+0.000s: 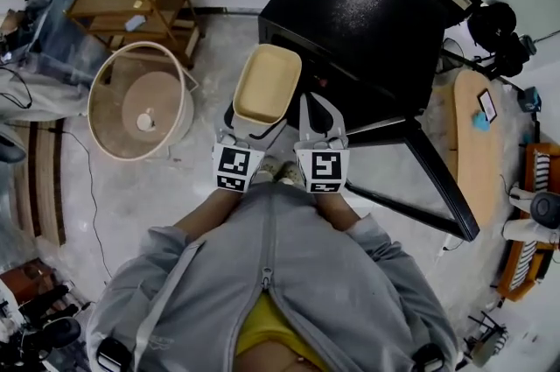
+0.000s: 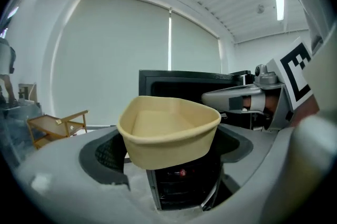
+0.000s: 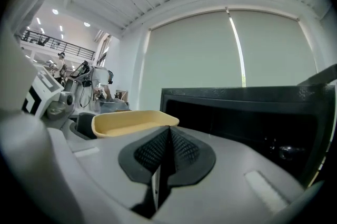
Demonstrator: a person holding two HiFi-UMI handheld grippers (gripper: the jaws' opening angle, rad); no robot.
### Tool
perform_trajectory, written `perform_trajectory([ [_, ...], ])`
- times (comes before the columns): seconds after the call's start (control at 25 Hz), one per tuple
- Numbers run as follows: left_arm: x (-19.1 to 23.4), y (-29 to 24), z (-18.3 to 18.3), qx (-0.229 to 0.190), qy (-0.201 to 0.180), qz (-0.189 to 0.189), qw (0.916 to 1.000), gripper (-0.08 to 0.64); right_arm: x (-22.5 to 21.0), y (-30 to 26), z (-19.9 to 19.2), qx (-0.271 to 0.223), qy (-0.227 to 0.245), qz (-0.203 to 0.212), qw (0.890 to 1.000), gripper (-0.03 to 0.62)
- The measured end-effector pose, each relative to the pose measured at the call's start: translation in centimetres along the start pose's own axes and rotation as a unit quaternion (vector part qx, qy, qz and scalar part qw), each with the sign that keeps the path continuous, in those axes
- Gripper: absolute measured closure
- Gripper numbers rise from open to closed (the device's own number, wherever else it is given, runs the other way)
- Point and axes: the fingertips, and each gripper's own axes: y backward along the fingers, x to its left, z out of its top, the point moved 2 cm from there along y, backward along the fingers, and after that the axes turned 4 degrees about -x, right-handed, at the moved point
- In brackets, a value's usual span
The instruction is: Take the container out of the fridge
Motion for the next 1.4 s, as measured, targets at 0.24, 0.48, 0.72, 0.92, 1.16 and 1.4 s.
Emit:
perform_trajectory([
  [0.24,4.5,2.8,0.9,-0.016,0.011,0.081,0.9965,0.055,1.9,-1.5,1.9,-0.023,0.004,0.024,0.999,0.593],
  [0.48,6.9,3.9,2.4,-0.006,0.024,0.127,0.9916,0.055,2.9,-2.3,4.0,-0.04,0.012,0.037,0.998,0.594],
  [0.72,8.6,3.8,5.0,-0.025,0.019,0.155,0.9874,0.055,2.8,-2.4,6.2,-0.064,0.033,0.041,0.997,0.594],
  [0.92,9.0,3.6,6.9,-0.044,0.013,0.158,0.9863,0.055,2.2,-2.2,7.1,-0.074,0.044,0.036,0.996,0.594],
  [1.16,8.4,3.4,7.4,-0.049,0.006,0.151,0.9873,0.055,1.6,-2.2,6.3,-0.058,0.034,0.032,0.997,0.594],
  [1.4,8.3,3.4,7.1,-0.044,0.011,0.149,0.9878,0.055,1.7,-2.4,5.9,-0.054,0.03,0.034,0.998,0.594],
])
